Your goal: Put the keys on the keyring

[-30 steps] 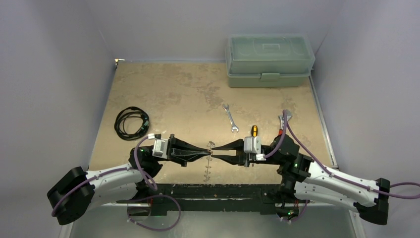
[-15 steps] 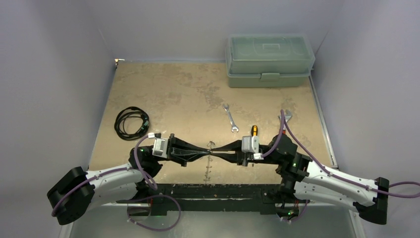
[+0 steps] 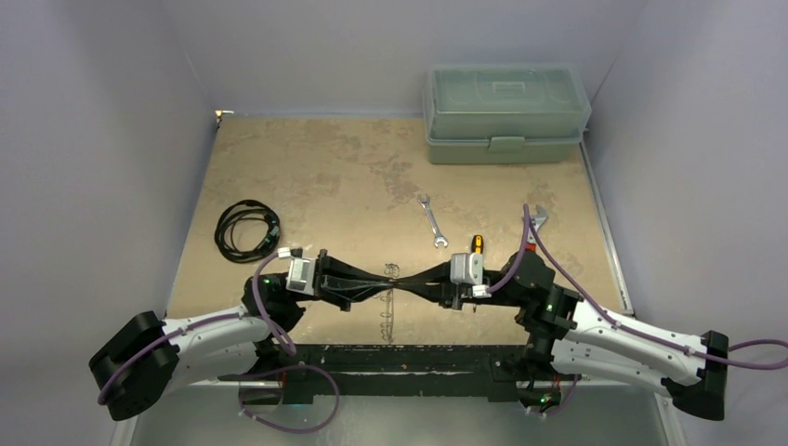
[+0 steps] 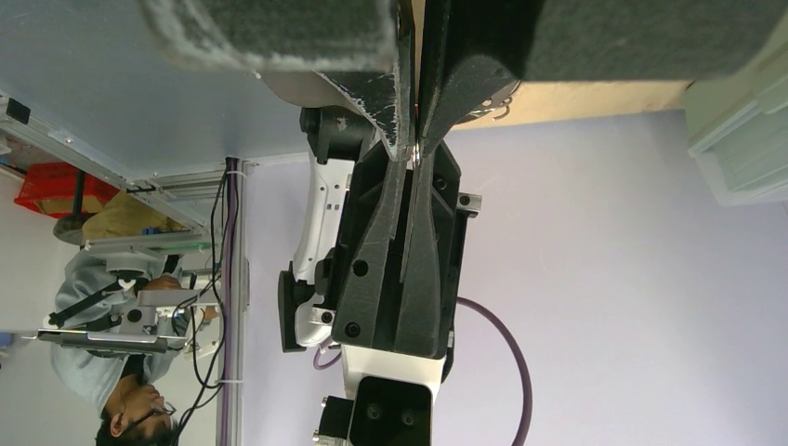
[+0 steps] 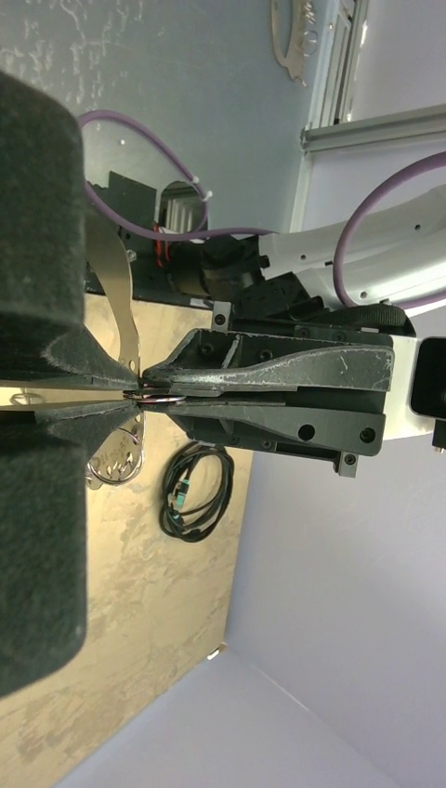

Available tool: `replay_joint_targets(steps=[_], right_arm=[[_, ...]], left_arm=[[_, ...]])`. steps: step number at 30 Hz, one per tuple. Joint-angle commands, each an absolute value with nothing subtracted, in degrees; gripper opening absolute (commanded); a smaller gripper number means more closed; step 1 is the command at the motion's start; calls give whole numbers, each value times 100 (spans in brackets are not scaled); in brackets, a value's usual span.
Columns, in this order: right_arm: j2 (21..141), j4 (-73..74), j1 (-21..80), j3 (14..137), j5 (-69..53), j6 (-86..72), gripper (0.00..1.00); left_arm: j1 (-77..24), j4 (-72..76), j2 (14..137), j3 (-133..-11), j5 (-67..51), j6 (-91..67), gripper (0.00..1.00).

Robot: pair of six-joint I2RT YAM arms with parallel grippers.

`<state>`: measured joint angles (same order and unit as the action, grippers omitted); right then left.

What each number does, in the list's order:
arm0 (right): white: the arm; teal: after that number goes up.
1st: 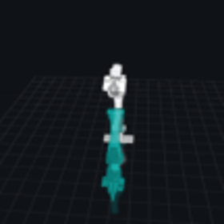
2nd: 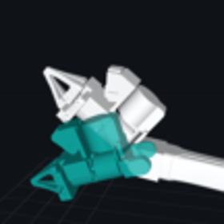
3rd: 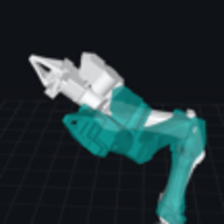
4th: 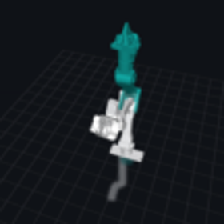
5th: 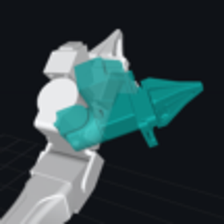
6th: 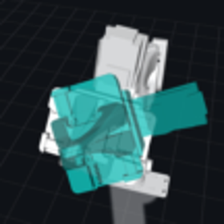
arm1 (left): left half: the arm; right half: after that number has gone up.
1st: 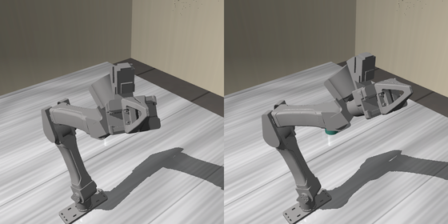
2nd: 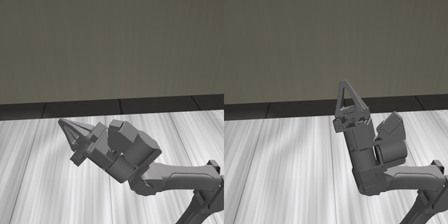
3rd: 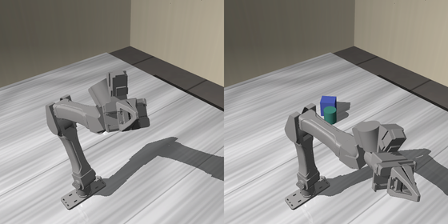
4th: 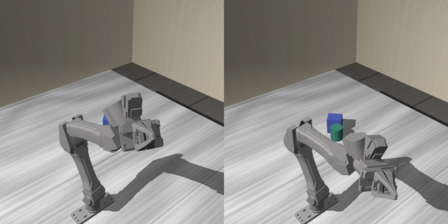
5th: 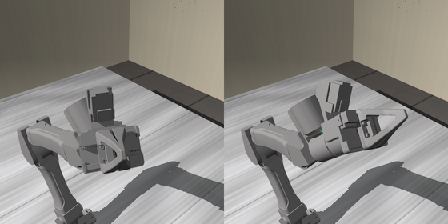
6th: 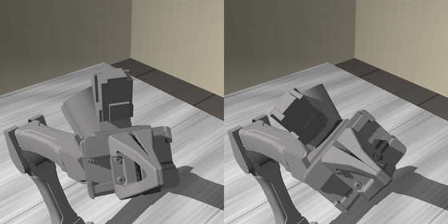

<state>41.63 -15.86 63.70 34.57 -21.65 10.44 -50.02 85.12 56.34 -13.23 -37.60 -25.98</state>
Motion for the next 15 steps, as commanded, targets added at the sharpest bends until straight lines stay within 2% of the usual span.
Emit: replay_joint_targets(steps=[1, 4, 10, 13, 15], right_arm=[[4254, -1941, 6344, 3575, -2115, 1062, 5], [4249, -1943, 6337, 3585, -2125, 1070, 0], [4141, -1850, 6328, 3590, -2101, 1166, 0], [4118, -1715, 6320, 3639, -2035, 1281, 0], [4105, -1519, 6319, 3715, -1974, 1380, 0]], left_arm=[[-5032, 10179, 5669, -1312, -3798, -2733, 0], [-5032, 10168, 5673, -1295, -3814, -2741, 0], [-5027, 10025, 5638, -1253, -3737, -2734, 1], [-5028, 9855, 5531, -1221, -3649, -2718, 26], [-5027, 9635, 5361, -1185, -3492, -2718, 38]])
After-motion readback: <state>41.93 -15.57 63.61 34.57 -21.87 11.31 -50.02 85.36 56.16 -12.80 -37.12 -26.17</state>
